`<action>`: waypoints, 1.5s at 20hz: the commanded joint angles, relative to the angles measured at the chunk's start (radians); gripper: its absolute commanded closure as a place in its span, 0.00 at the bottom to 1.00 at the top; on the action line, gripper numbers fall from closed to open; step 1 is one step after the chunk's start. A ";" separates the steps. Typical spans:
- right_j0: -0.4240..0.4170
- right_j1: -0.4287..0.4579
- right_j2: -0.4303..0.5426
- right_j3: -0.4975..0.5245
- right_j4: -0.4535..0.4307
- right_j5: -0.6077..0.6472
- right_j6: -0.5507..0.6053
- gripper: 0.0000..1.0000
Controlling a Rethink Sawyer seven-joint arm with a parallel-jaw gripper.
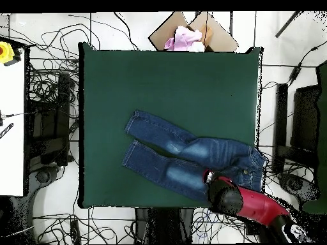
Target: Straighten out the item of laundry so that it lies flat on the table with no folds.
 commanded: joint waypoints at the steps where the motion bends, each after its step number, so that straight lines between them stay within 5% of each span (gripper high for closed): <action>1: 0.127 -0.021 -0.013 0.027 0.139 0.007 0.266 0.00; 14: 0.172 -0.062 -0.073 -0.012 0.202 0.092 0.156 0.00; 30: 0.173 0.057 -0.002 -0.077 0.289 -0.088 0.222 0.00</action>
